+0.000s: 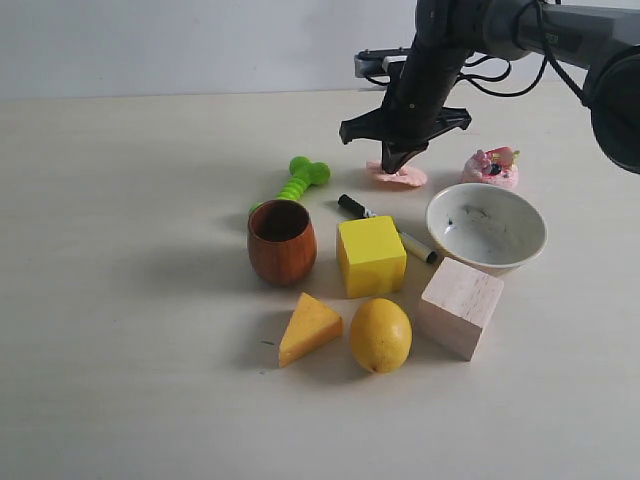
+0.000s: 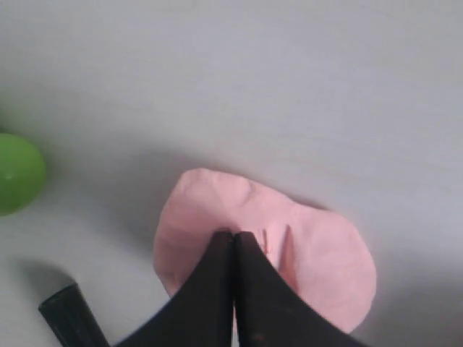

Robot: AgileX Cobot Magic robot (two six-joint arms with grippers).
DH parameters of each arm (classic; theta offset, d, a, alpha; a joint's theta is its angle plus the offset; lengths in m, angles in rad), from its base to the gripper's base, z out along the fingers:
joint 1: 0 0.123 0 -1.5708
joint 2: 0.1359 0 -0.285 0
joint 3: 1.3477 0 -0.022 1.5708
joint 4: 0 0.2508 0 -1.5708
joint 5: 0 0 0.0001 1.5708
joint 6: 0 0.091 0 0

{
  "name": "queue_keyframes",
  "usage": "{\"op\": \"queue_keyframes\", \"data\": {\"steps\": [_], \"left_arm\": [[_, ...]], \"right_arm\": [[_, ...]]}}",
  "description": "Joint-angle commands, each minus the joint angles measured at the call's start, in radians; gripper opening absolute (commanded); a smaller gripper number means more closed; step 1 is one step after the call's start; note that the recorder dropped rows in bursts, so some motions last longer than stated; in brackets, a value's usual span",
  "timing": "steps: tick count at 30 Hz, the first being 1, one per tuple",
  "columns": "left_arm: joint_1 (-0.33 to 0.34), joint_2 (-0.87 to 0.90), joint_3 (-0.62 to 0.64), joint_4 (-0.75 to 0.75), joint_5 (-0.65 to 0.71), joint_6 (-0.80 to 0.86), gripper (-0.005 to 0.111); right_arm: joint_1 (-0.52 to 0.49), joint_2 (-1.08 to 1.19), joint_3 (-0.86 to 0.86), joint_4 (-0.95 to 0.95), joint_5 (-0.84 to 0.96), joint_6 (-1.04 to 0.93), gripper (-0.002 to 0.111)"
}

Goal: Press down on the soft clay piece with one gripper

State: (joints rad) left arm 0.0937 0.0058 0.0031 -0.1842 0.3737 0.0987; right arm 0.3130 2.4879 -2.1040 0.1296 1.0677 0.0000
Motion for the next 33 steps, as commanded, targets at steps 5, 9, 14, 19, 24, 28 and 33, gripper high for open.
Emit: {"op": "queue_keyframes", "data": {"steps": [5, 9, 14, 19, 24, 28, 33], "left_arm": [[-0.005, -0.006, -0.003, -0.010, -0.010, 0.000, 0.000], [-0.005, -0.006, -0.003, -0.010, -0.010, 0.000, 0.000], [-0.005, -0.006, -0.003, -0.010, -0.010, 0.000, 0.000], [-0.005, -0.006, -0.003, -0.010, -0.010, 0.000, 0.000], [-0.005, -0.006, -0.003, -0.010, -0.010, 0.000, 0.000], [-0.005, -0.006, -0.003, -0.010, -0.010, 0.000, 0.000], [-0.005, -0.006, -0.003, -0.010, -0.010, 0.000, 0.000]], "right_arm": [[0.001, -0.011, 0.002, 0.002, -0.020, 0.000, 0.015], [0.001, -0.011, 0.002, 0.010, -0.031, 0.000, 0.029], [0.001, 0.006, 0.002, 0.010, -0.030, -0.007, 0.028], [0.001, 0.036, 0.002, 0.006, -0.039, -0.007, 0.028], [0.001, 0.053, 0.002, 0.006, -0.045, -0.007, 0.028], [0.001, 0.069, 0.002, 0.002, -0.039, -0.007, 0.028], [0.001, 0.083, 0.004, 0.002, -0.033, -0.007, 0.028]]}}
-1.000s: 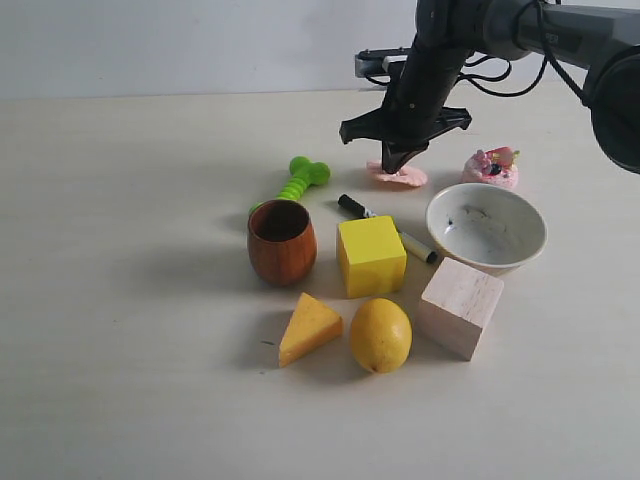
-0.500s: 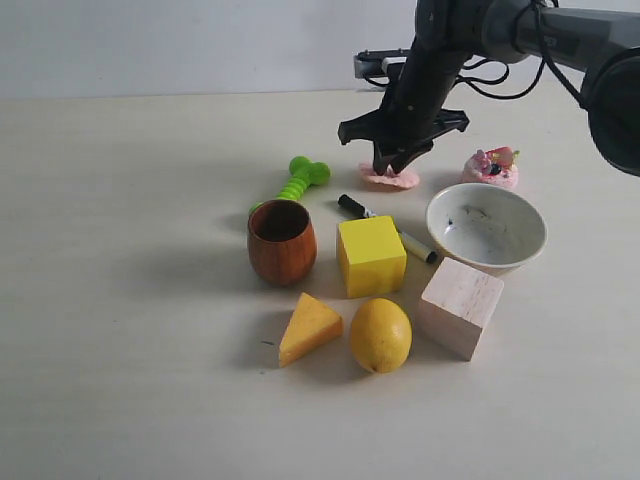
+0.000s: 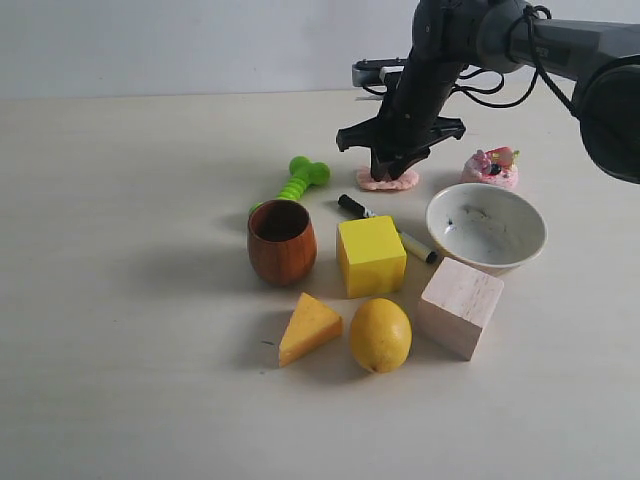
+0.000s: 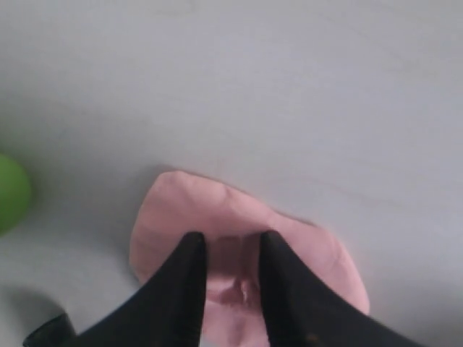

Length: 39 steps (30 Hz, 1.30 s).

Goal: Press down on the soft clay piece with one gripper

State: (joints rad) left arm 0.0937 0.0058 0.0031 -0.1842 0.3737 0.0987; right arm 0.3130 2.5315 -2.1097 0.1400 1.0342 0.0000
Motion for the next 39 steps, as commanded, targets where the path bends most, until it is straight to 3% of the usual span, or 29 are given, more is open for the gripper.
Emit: {"op": "queue_keyframes", "data": {"steps": [1, 25, 27, 30, 39], "left_arm": [[-0.005, -0.006, -0.003, -0.010, -0.010, 0.000, 0.000], [-0.005, -0.006, -0.003, -0.010, -0.010, 0.000, 0.000], [-0.005, -0.006, -0.003, -0.010, -0.010, 0.000, 0.000], [-0.005, -0.006, -0.003, -0.010, -0.010, 0.000, 0.000], [-0.005, -0.006, -0.003, -0.010, -0.010, 0.000, 0.000]], "right_arm": [[0.001, 0.039, 0.010, -0.009, 0.003, -0.007, 0.028], [0.001, -0.063, 0.010, -0.009, 0.005, -0.007, 0.028], [0.001, -0.064, 0.010, -0.009, 0.013, -0.007, 0.025], [0.001, -0.064, 0.010, -0.020, 0.033, -0.009, 0.000], [0.001, -0.074, 0.010, -0.026, 0.031, -0.018, 0.000]]}}
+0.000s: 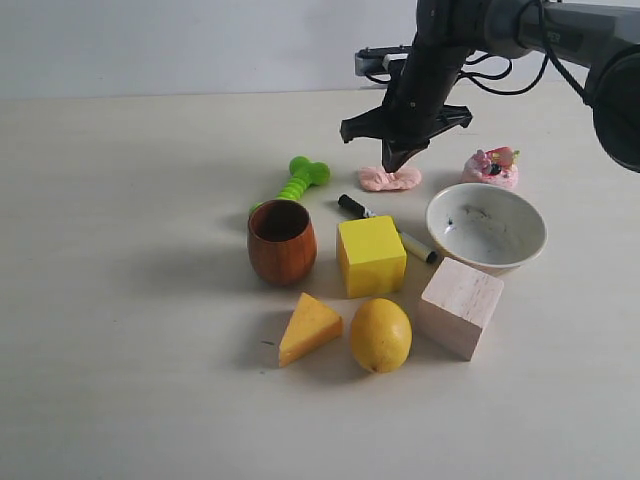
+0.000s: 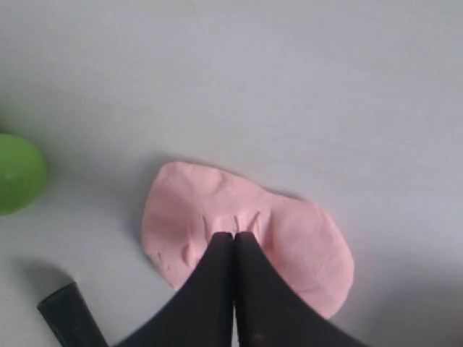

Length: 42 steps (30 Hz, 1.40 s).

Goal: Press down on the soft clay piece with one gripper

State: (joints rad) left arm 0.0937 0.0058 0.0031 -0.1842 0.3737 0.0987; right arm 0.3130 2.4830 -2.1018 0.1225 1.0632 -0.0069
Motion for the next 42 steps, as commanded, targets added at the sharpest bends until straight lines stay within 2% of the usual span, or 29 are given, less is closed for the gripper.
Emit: {"op": "queue_keyframes", "data": {"steps": [1, 10, 17, 24, 35, 39, 42], "left_arm": [[-0.005, -0.006, -0.003, -0.010, -0.010, 0.000, 0.000], [-0.005, -0.006, -0.003, -0.010, -0.010, 0.000, 0.000], [-0.005, -0.006, -0.003, -0.010, -0.010, 0.000, 0.000], [-0.005, -0.006, -0.003, -0.010, -0.010, 0.000, 0.000], [-0.005, -0.006, -0.003, -0.010, -0.010, 0.000, 0.000], [-0.005, -0.006, -0.003, -0.010, -0.010, 0.000, 0.000], [-0.005, -0.006, -0.003, -0.010, -0.010, 0.000, 0.000]], "right_arm": [[0.001, -0.038, 0.002, -0.008, 0.001, -0.031, 0.000], [0.001, -0.179, 0.002, 0.079, -0.053, -0.115, 0.000], [0.001, -0.279, 0.054, 0.055, -0.143, -0.113, 0.000], [0.001, -0.449, 0.398, 0.052, -0.413, -0.071, 0.000], [0.001, -0.956, 0.949, 0.055, -0.756, -0.018, 0.000], [0.001, -1.095, 1.094, 0.055, -0.770, -0.003, 0.000], [0.001, -1.173, 1.156, 0.066, -0.689, 0.029, 0.000]]}}
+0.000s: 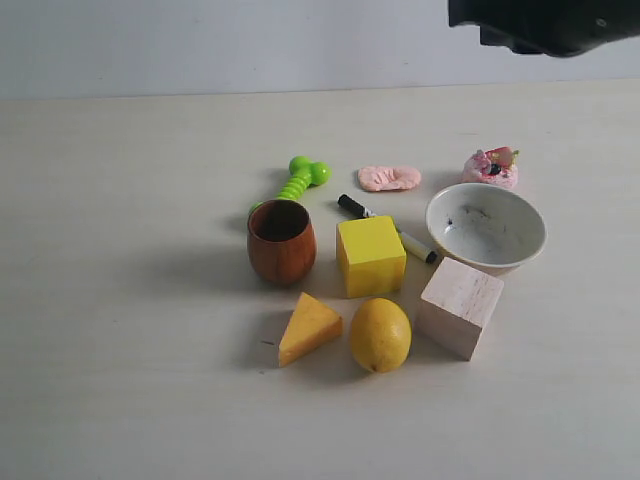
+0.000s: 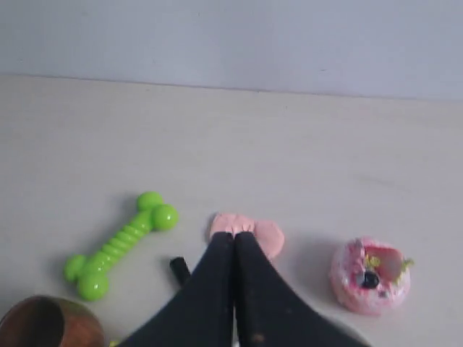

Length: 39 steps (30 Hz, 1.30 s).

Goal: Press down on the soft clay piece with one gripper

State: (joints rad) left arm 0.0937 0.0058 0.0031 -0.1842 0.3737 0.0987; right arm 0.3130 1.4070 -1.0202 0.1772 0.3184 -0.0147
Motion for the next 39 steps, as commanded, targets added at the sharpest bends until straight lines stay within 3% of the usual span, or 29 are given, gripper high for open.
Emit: {"op": "queue_keyframes", "data": {"steps": [1, 9, 13, 16, 20, 25, 27, 39], "left_arm": [[-0.005, -0.006, -0.003, -0.010, -0.010, 0.000, 0.000], [-0.005, -0.006, -0.003, -0.010, -0.010, 0.000, 0.000], [-0.005, -0.006, -0.003, -0.010, -0.010, 0.000, 0.000], [-0.005, -0.006, -0.003, -0.010, -0.010, 0.000, 0.000], [-0.005, -0.006, -0.003, -0.010, -0.010, 0.000, 0.000], [-0.005, -0.006, -0.003, -0.010, -0.010, 0.000, 0.000], [-0.005, -0.006, -0.003, -0.010, -0.010, 0.000, 0.000], [-0.005, -0.006, -0.003, -0.010, -0.010, 0.000, 0.000]], "right_arm": [[0.001, -0.120, 0.077, -0.003, 0.092, 0.042, 0.000], [0.001, -0.232, 0.077, -0.034, 0.109, 0.042, 0.000], [0.001, -0.280, 0.077, -0.166, 0.075, 0.051, 0.000], [-0.006, -0.309, 0.077, -0.296, 0.075, 0.165, 0.000], [-0.161, -0.485, 0.164, -0.285, 0.082, 0.165, 0.000], [-0.438, -0.837, 0.424, -0.285, 0.076, 0.165, 0.000], [-0.488, -0.963, 0.527, -0.285, 0.054, 0.165, 0.000], [-0.493, -1.104, 0.788, -0.209, -0.157, 0.179, 0.000]]}}
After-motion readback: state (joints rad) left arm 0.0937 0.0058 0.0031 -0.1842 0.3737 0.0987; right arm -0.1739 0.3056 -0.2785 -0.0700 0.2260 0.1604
